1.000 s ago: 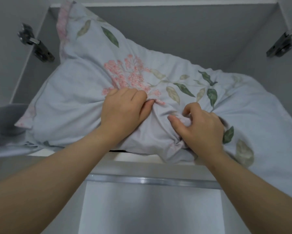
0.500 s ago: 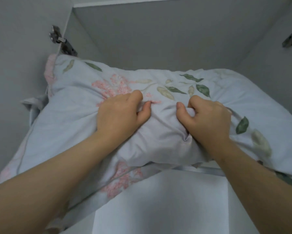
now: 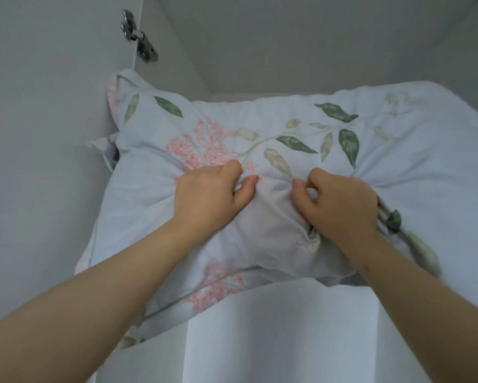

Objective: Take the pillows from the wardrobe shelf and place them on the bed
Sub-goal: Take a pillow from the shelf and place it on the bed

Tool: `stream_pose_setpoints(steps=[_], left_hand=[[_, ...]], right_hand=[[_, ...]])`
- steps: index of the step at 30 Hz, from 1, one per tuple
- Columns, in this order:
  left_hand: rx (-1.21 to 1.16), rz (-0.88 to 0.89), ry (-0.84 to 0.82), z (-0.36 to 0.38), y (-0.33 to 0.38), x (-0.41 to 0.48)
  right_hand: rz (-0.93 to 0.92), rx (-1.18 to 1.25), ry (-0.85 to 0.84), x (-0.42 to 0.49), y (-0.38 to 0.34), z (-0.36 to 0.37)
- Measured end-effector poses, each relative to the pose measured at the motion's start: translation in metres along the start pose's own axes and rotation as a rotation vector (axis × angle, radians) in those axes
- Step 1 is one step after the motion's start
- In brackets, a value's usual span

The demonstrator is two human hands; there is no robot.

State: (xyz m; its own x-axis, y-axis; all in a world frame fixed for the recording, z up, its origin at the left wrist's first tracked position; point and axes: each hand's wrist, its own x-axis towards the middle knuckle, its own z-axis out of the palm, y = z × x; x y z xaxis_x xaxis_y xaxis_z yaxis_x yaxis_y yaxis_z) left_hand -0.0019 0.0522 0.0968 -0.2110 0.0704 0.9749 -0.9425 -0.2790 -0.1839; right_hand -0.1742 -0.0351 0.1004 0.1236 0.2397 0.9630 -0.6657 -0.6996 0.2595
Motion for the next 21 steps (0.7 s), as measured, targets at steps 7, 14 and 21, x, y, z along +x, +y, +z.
stream_pose_setpoints(steps=[7,14,21], left_hand=[[-0.067,0.023,-0.098,-0.033,-0.013,-0.05],[-0.126,0.03,-0.251,-0.055,-0.004,-0.109],[-0.167,-0.015,-0.449,-0.064,0.015,-0.189]], right_hand=[[0.062,0.003,-0.168,-0.042,-0.048,-0.026],[0.232,0.053,-0.56,-0.096,-0.077,-0.054],[0.376,0.148,-0.799,-0.171,-0.093,-0.062]])
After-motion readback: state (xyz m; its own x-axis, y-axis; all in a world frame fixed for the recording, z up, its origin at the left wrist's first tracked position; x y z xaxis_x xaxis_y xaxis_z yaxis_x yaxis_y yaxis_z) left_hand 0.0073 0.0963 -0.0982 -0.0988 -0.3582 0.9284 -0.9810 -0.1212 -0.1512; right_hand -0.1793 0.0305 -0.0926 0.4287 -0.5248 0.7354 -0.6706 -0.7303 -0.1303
